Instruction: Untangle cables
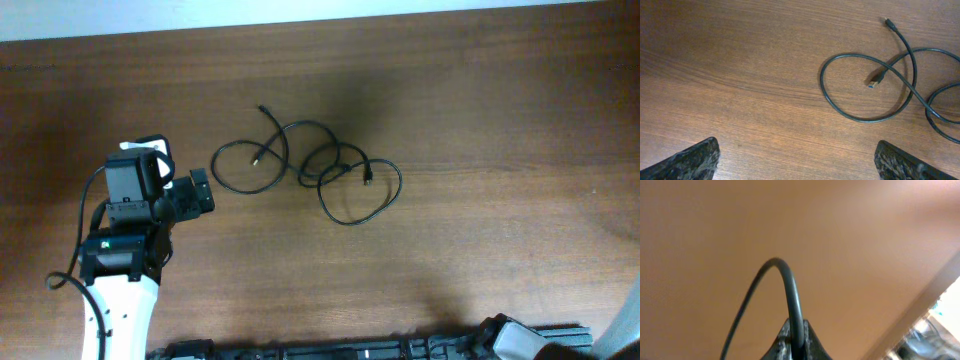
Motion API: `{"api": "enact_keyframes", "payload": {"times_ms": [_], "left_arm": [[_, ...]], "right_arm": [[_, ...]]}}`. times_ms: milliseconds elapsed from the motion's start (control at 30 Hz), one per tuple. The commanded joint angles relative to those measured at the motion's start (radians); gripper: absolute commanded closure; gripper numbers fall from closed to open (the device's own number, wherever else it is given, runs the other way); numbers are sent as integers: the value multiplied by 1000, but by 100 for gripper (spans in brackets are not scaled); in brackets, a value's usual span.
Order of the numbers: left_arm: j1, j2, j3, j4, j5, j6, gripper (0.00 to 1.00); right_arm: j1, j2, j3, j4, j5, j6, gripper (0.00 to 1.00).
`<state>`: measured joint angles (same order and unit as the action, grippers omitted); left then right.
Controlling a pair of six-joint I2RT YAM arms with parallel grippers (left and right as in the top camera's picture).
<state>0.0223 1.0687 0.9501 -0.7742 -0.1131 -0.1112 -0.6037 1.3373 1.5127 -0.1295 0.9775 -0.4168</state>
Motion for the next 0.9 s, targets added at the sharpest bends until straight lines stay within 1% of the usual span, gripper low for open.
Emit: {"api": "enact_keyframes", "payload": {"times_ms": [0, 67, 167, 233, 300, 433, 467, 500, 533, 633, 667, 733, 767, 867], "left_arm": [[3, -10, 3, 2, -7, 16, 1], [3, -10, 3, 2, -7, 16, 1], [3, -10, 3, 2, -7, 16, 1], [3, -10, 3, 1, -7, 16, 1], [3, -10, 3, 2, -7, 16, 1], [3, -10, 3, 2, -7, 16, 1], [3, -10, 3, 2, -7, 16, 1], [3, -10, 3, 2, -7, 16, 1], [3, -10, 3, 2, -7, 16, 1], [3, -10, 3, 2, -7, 16, 1], [3, -10, 3, 1, -7, 16, 1], [3, -10, 3, 2, -8, 16, 1], [3, -10, 3, 1, -8, 16, 1], [3, -10, 3, 1, -7, 16, 1]], "right_arm": [[-94, 72, 11, -145, -91, 195, 96], [-160, 126, 11, -274, -237, 353, 96], [-286, 215, 11, -435, -597, 549, 96], [-346, 262, 11, -481, -734, 587, 96], [-399, 304, 11, -513, -816, 591, 96], [-480, 364, 11, -579, -877, 591, 96], [-493, 373, 10, -592, -877, 591, 87], [-508, 386, 10, -601, -878, 591, 70], [-517, 393, 9, -608, -882, 591, 46], [-523, 398, 7, -636, -904, 591, 10], [-523, 398, 7, -644, -924, 591, 2], [-523, 398, 7, -676, -1028, 589, 1], [-523, 398, 7, -696, -1117, 565, 1], [-513, 398, 7, -771, -1592, 306, 1]]}}
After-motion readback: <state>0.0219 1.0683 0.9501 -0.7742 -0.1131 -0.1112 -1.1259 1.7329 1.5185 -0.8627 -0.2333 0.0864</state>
